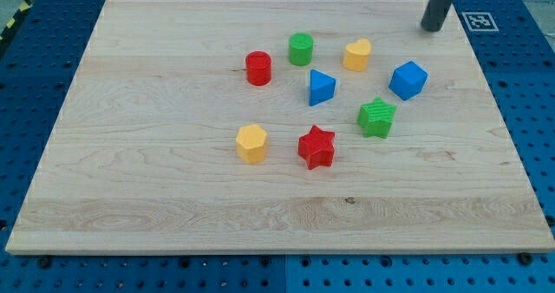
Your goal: Place the green circle above the blue triangle
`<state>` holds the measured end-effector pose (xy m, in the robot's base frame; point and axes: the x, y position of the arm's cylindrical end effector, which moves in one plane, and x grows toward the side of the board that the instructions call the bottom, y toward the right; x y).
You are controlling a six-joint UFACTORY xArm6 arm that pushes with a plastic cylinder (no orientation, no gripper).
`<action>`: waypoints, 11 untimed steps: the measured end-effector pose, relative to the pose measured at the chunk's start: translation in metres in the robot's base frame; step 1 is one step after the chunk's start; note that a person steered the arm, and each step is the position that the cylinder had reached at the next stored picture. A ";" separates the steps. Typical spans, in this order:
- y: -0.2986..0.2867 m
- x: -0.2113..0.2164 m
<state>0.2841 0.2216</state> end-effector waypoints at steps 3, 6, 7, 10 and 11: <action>-0.117 0.005; -0.201 0.004; -0.201 0.004; -0.201 0.034; -0.199 0.029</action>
<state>0.3129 0.0222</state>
